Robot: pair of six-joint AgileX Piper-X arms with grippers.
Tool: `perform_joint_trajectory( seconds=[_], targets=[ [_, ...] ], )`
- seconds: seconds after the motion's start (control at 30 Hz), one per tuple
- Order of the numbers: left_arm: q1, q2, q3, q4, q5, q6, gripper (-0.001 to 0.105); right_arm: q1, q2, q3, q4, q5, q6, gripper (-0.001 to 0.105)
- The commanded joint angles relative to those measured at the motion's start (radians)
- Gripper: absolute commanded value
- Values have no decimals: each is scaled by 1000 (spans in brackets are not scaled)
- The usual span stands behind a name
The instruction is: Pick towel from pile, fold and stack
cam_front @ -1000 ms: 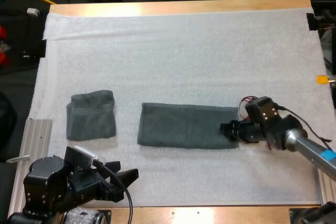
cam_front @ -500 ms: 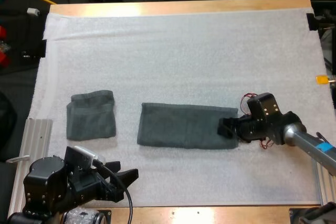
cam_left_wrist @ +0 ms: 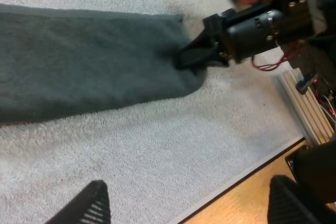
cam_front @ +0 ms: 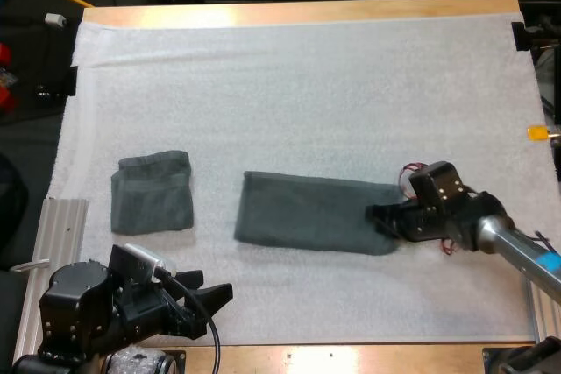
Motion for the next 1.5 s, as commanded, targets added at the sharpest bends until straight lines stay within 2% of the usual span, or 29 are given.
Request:
perform_joint_trajectory(
  seconds=[0.0, 0.03, 0.1, 0.3, 0.43, 0.57, 0.63, 0.7, 0.77, 1.0, 1.27, 1.47],
  targets=[
    [-1, -4, -6, -4, 13, -10, 61, -1, -40, -12, 80, 81, -44, 0],
    [-1, -4, -6, -4, 13, -10, 61, -1, -55, -16, 111, 102, -70, 0],
    [-1, -4, -6, -4, 13, -10, 61, -1, -99, -48, 238, 212, -173, 0],
    [-1, -4, -6, -4, 8, -10, 61, -1, -148, -168, 506, 493, -385, 0],
    [-1, -4, -6, -4, 8, -10, 61, -1, -148, -235, 592, 570, -444, 0],
    [-1, -4, -6, -4, 8, -10, 61, 10, -148, -273, 605, 498, -421, 0],
    [-1, -4, -6, -4, 8, -10, 61, 28, -148, -276, 583, 425, -369, 0],
    [-1, -4, -6, -4, 8, -10, 61, 63, -140, -276, 544, 295, -280, 0],
    [-1, -4, -6, -4, 8, -10, 61, 93, -128, -276, 507, 228, -234, 0],
    [-1, -4, -6, -4, 8, -10, 61, 201, -35, -276, 335, 133, -59, 0],
    [-1, -4, -6, -4, 11, -10, 61, 230, 88, -276, 198, 17, 71, 0],
    [-1, -4, -6, -4, 11, -10, 61, 230, 150, -276, 118, 17, 147, 0]
  ],
)
